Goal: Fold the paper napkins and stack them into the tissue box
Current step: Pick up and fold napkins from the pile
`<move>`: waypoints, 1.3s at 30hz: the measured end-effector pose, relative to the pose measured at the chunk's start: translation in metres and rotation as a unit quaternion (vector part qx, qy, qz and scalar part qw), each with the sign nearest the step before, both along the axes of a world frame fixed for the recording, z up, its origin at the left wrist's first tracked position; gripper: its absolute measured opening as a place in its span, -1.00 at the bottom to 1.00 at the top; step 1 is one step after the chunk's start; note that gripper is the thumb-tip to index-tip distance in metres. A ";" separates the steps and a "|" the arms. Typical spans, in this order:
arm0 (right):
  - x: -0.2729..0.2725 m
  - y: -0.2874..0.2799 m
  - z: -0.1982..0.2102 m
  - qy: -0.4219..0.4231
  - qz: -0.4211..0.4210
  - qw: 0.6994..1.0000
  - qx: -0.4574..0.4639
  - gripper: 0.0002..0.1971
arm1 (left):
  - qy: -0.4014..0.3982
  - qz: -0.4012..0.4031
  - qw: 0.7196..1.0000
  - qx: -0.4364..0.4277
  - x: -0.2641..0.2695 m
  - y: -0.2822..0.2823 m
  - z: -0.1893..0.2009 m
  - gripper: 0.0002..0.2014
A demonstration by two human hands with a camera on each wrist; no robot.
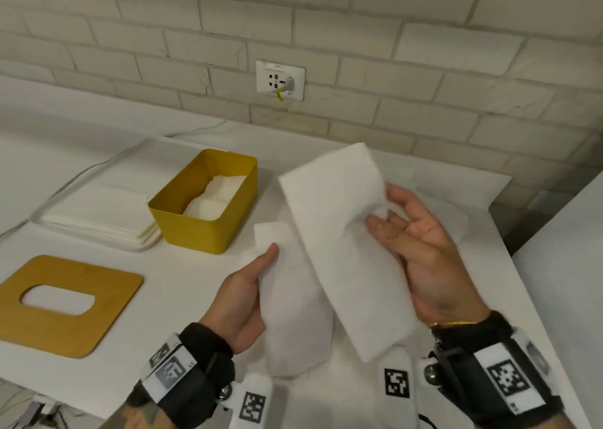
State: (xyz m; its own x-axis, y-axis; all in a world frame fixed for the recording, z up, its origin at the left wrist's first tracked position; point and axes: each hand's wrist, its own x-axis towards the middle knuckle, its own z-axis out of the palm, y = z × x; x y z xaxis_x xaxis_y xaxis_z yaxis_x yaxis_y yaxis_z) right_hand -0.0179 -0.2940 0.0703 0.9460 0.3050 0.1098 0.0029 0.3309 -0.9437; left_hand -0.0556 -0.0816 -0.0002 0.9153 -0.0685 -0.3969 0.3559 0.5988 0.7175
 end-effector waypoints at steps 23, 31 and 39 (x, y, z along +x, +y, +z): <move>-0.003 -0.008 -0.044 0.090 -0.131 0.974 -0.160 -0.85 | -0.065 0.149 0.987 0.007 0.028 0.044 -0.007 -0.66; 0.003 -0.017 0.056 -0.143 0.077 0.939 -0.304 -0.86 | -0.115 0.087 0.984 0.101 0.039 0.060 0.017 -0.69; 0.039 0.037 0.035 -0.109 0.069 0.949 -0.288 -0.60 | -0.152 -0.037 0.984 0.085 0.030 0.016 0.022 -0.67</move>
State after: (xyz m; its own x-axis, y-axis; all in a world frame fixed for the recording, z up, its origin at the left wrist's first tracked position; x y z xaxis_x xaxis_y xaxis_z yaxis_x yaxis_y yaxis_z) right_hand 0.0209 -0.2573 0.1054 0.8672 0.4922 0.0756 0.2124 -0.2283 -0.9502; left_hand -0.0258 -0.0653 0.0218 0.9885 -0.0955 -0.1170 0.1474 0.4411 0.8853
